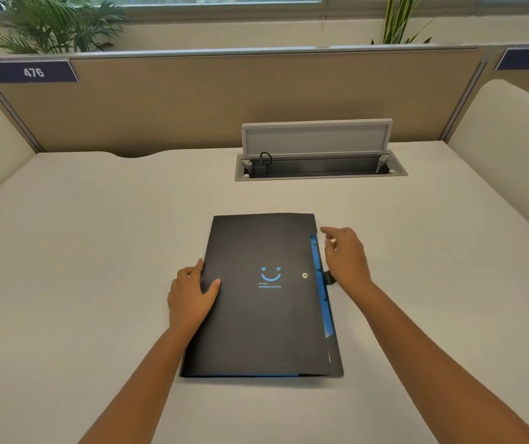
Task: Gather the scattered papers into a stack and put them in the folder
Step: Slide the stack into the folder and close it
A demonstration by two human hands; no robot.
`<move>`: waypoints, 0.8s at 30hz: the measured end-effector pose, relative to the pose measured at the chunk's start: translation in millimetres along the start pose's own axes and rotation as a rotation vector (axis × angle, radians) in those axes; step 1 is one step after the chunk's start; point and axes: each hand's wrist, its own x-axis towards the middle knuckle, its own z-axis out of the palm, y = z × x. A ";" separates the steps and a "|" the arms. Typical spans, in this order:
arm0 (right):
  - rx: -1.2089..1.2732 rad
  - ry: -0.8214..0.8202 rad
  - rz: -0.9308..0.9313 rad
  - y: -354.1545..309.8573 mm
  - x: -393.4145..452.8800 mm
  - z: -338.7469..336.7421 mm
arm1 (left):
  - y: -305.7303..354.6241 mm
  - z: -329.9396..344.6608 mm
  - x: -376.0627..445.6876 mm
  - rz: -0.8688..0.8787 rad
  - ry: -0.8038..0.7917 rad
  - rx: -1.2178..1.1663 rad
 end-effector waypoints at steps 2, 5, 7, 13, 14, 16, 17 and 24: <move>0.097 0.172 -0.075 -0.9 -6.1 -10.3 | -3.4 -0.1 -0.2 0.019 -0.010 -0.018; 0.281 0.197 0.041 6.5 -10.4 -17.3 | -4.3 1.9 -1.1 0.036 0.006 -0.004; 0.323 0.083 0.168 16.2 -15.3 -12.2 | -4.0 3.1 -1.2 0.033 0.022 0.008; 0.324 -0.069 0.229 29.7 -27.1 11.9 | -4.5 4.3 -2.2 0.030 0.045 0.002; 0.306 -0.079 0.215 28.9 -26.6 13.6 | -4.4 4.4 -2.3 0.030 0.049 0.000; 0.249 -0.101 0.179 28.2 -26.9 17.9 | -4.5 4.7 -2.4 0.033 0.055 -0.002; 0.227 -0.101 0.155 28.1 -27.8 20.2 | -4.8 4.9 -2.4 0.036 0.056 0.000; 0.091 -0.089 0.064 29.5 -27.2 29.3 | -6.2 6.4 -1.8 0.039 0.064 0.005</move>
